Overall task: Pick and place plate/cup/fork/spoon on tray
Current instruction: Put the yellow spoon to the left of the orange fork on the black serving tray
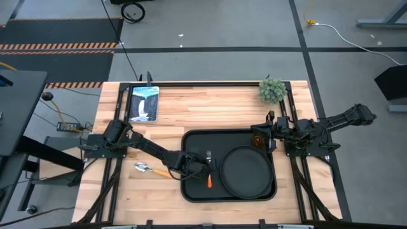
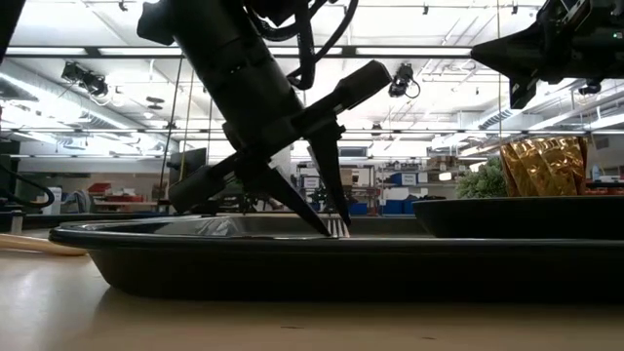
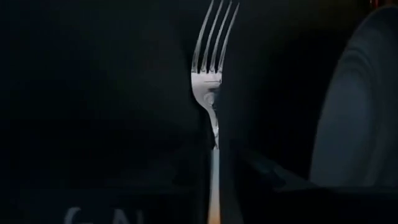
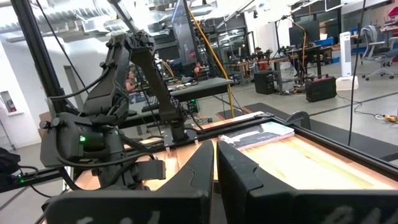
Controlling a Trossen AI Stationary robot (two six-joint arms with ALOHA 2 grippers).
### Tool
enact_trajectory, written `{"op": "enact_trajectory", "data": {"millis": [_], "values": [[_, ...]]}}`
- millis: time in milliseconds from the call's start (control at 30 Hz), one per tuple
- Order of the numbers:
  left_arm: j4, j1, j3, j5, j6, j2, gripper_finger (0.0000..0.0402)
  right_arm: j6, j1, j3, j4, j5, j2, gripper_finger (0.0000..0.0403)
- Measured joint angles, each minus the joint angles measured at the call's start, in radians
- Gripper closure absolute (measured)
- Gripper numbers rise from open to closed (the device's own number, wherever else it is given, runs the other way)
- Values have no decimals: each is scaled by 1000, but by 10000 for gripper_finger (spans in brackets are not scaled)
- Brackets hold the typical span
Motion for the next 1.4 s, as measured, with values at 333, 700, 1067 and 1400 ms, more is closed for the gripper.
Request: {"op": "enact_trajectory", "data": {"millis": [333, 700, 1067, 1400], "values": [[-138, 3, 0, 162, 125, -64, 308, 0, 0, 0, 0, 0, 0, 376], [-454, -158, 0, 55, -142, -171, 308, 0, 0, 0, 0, 0, 0, 376], [-771, -335, 0, 169, -490, -171, 308, 0, 0, 0, 0, 0, 0, 376], [-837, -243, 0, 177, -197, -166, 308, 0, 0, 0, 0, 0, 0, 376]]}}
